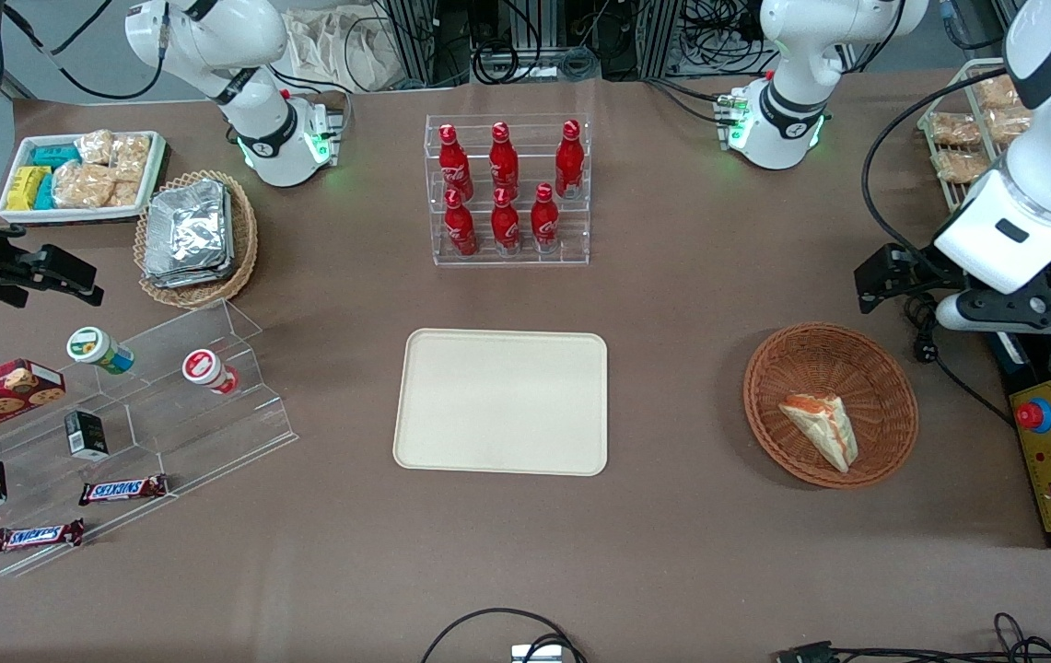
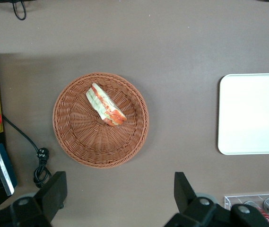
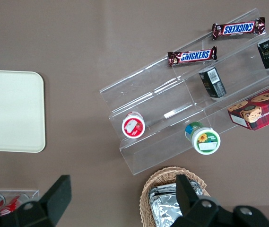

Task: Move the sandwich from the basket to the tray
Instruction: 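Move the left gripper toward the sandwich in the wicker basket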

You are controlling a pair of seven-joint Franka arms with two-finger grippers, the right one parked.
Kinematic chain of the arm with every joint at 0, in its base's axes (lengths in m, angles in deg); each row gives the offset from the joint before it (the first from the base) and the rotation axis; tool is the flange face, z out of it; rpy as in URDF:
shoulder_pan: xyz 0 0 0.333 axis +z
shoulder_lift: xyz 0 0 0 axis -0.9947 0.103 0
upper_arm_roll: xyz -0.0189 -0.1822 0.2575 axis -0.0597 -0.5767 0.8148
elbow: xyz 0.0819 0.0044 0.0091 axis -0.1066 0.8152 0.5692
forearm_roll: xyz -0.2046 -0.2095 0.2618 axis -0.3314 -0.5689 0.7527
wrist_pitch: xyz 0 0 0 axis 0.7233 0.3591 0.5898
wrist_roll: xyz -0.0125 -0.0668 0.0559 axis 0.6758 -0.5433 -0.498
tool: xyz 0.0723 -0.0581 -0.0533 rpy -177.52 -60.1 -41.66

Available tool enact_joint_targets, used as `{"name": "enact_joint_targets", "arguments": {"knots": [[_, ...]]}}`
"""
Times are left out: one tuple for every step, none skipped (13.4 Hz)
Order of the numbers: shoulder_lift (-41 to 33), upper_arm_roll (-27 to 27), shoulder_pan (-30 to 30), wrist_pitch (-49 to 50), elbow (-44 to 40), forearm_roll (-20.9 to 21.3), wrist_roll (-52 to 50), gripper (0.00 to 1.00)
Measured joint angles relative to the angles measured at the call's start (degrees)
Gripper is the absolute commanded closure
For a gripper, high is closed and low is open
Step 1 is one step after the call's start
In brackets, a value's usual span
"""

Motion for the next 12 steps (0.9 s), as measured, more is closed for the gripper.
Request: {"name": "enact_joint_targets", "arguments": {"knots": [[0.0, 0.0, 0.1, 0.5, 0.0, 0.0, 0.0, 0.0], [0.1, 0.1, 0.1, 1.6, 0.0, 0.0, 0.0, 0.0], [0.2, 0.2, 0.2, 2.5, 0.0, 0.1, 0.0, 0.0], [0.4, 0.4, 0.2, 2.7, 0.0, 0.3, 0.0, 0.0], [0.5, 0.8, 0.2, 2.7, 0.0, 0.4, 0.0, 0.0], [0.8, 1.6, 0.3, 2.8, 0.2, 0.4, -0.1, 0.0], [1.4, 2.8, 0.4, 2.6, 0.9, 0.4, -0.1, 0.0], [2.0, 4.1, 0.4, 1.7, 2.3, 0.4, -1.1, 0.0], [2.5, 5.5, 0.5, -0.9, 4.7, 0.3, -5.1, 0.0], [2.9, 6.6, 0.6, -4.4, 7.6, 0.3, -11.1, 0.0], [3.3, 7.3, 0.8, -7.9, 10.5, 0.3, -16.2, 0.0], [3.6, 7.6, 0.8, -11.3, 13.3, 0.3, -20.2, 0.0]]}}
